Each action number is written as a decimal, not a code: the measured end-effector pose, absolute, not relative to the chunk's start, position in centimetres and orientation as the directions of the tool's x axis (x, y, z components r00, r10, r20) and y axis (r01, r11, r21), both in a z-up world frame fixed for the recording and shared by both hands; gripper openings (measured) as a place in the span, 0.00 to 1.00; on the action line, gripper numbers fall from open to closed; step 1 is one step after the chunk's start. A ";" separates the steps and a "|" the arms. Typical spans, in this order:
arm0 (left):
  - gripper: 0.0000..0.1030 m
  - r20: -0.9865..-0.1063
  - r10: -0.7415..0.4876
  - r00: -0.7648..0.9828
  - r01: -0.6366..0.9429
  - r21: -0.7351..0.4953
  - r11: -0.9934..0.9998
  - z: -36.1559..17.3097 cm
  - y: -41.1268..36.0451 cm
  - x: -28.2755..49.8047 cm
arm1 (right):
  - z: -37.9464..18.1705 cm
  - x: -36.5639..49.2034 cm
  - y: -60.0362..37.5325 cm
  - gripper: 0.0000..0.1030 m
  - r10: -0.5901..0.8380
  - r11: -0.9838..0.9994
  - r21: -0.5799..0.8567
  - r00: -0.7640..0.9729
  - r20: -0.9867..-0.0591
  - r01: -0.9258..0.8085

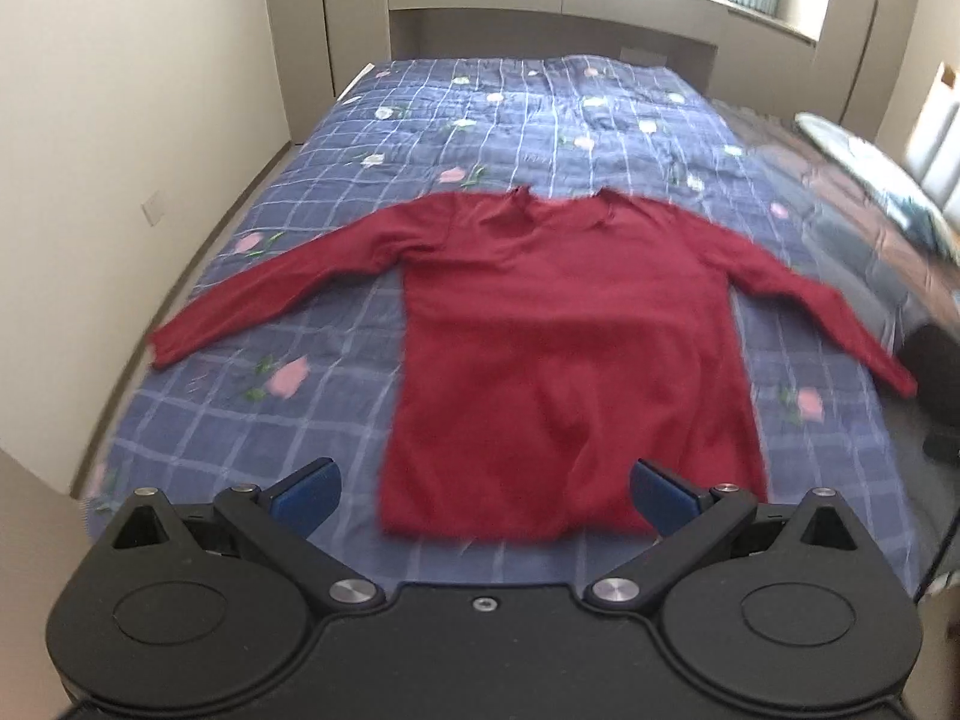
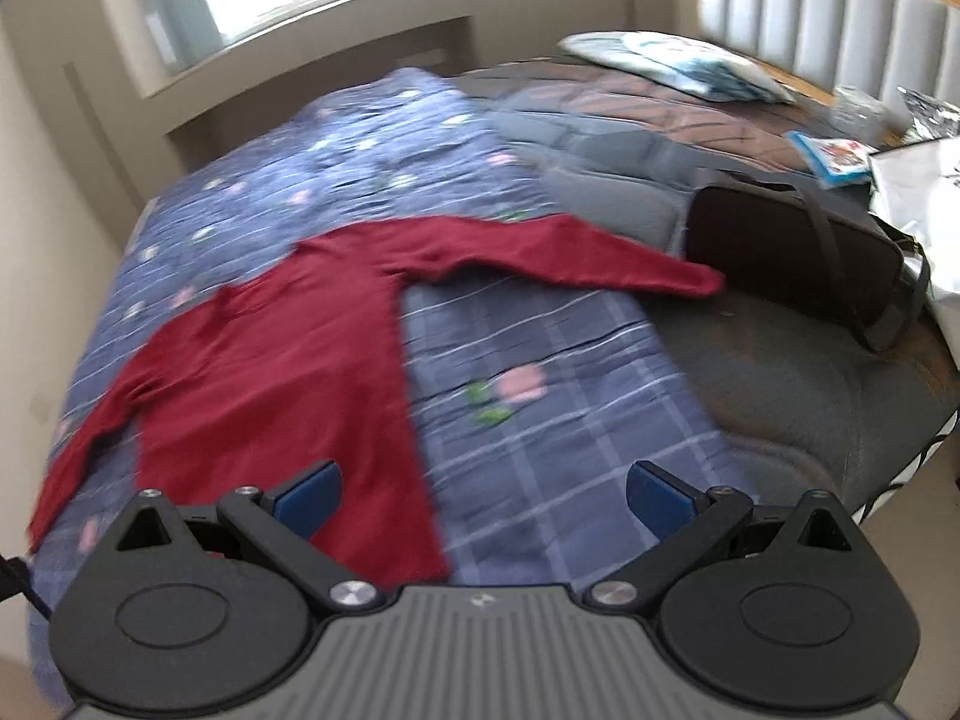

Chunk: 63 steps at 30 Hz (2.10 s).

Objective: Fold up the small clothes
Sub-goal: 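Move the right gripper to the sweater's sleeve cuff and close on it, then lift the cuff with the right gripper and lay it across the sweater body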

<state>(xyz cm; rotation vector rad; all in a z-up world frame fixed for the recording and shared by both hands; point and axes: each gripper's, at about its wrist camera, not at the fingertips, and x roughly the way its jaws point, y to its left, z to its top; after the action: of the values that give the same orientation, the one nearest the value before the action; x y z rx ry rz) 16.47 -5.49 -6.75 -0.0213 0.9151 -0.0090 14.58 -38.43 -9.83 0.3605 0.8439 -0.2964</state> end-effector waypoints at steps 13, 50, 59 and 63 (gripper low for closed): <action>0.99 -0.819 0.011 0.573 -0.048 -0.020 0.999 -15.6 -16.3 34.4 | -20.7 25.8 -53.6 1.00 -0.119 0.738 0.340 0.608 -0.785 0.583; 0.99 -0.850 0.079 0.521 0.020 0.105 0.994 -26.1 -26.0 48.4 | -29.3 31.1 -64.7 0.09 -0.329 0.317 0.560 0.643 -0.692 0.765; 0.99 -0.838 0.015 0.546 0.032 0.039 0.999 -24.6 -22.9 50.0 | -22.1 37.2 -60.7 0.08 -0.362 0.646 0.413 0.734 -0.575 0.642; 0.99 -0.828 -0.005 0.561 0.032 0.016 0.999 -23.2 -20.0 50.5 | -18.1 42.3 -56.7 0.08 -0.298 0.758 0.397 0.816 -0.495 0.518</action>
<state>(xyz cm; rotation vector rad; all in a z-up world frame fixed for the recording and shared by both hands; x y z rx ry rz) 50.53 -20.01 -23.22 0.0296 0.9753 -0.0214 42.29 -56.65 -18.07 0.5506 0.4233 -0.4591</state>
